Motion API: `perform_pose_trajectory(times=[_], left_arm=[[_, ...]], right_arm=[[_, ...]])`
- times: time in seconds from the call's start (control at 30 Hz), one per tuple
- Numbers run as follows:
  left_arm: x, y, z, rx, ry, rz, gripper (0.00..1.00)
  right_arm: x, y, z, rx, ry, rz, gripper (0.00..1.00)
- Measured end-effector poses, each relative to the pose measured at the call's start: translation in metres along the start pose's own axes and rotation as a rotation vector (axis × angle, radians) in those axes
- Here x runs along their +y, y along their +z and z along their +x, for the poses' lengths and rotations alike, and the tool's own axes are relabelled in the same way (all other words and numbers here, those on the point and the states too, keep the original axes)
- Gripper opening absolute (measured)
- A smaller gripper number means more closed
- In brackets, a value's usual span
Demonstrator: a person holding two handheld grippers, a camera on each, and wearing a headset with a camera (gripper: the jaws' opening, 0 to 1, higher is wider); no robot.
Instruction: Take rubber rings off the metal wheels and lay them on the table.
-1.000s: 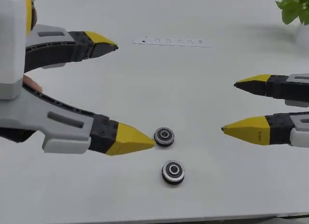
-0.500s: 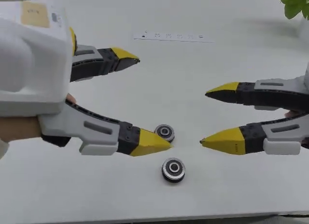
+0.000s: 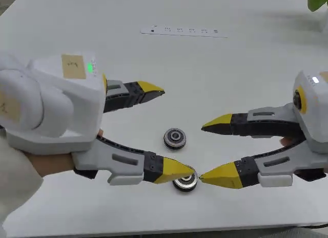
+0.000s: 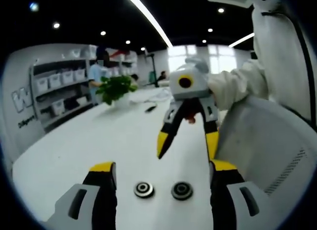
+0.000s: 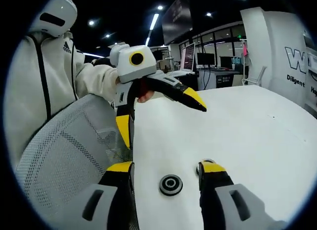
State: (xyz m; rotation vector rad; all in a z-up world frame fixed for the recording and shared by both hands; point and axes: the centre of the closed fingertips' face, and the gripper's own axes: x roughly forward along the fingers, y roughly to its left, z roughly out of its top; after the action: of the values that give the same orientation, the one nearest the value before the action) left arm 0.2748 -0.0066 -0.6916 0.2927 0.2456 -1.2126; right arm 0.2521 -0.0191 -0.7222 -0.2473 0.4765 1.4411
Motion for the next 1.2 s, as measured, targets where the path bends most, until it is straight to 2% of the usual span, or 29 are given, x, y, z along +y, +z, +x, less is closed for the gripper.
perform_pose_trajectory(times=[0.1,0.17,0.23,0.3,0.47,0.63,0.77,1.0,1.2], left_arm=[[-0.005,-0.004,0.004,-0.002,-0.014,-0.001,0.75],[-0.011,-0.008,0.008,-0.003,-0.04,-0.019,0.73],[-0.017,-0.016,0.01,0.022,-0.061,-0.027,0.72],[-0.02,-0.021,0.012,0.027,-0.066,-0.012,0.7],[-0.026,-0.031,0.016,0.044,-0.094,-0.019,0.64],[-0.028,-0.046,0.022,0.069,-0.118,-0.037,0.63],[-0.028,-0.05,0.026,0.067,-0.118,-0.046,0.6],[-0.034,-0.058,0.034,0.07,-0.15,-0.093,0.55],[-0.037,-0.067,0.04,0.085,-0.165,-0.074,0.48]], right_arm=[[0.004,-0.007,0.005,0.02,0.022,-0.002,0.47],[0.004,-0.009,0.008,0.01,0.028,0.014,0.47],[0.006,-0.011,0.01,0.01,0.035,0.021,0.46],[0.007,-0.015,0.013,0.017,0.04,0.014,0.45],[0.006,-0.029,0.018,0.044,0.052,0.028,0.43],[0.005,-0.039,0.02,0.049,0.051,0.029,0.37],[0.007,-0.044,0.025,0.081,0.051,0.016,0.36],[0.0,-0.058,0.025,0.117,0.035,0.025,0.35],[-0.009,-0.067,0.025,0.142,0.003,0.021,0.33]])
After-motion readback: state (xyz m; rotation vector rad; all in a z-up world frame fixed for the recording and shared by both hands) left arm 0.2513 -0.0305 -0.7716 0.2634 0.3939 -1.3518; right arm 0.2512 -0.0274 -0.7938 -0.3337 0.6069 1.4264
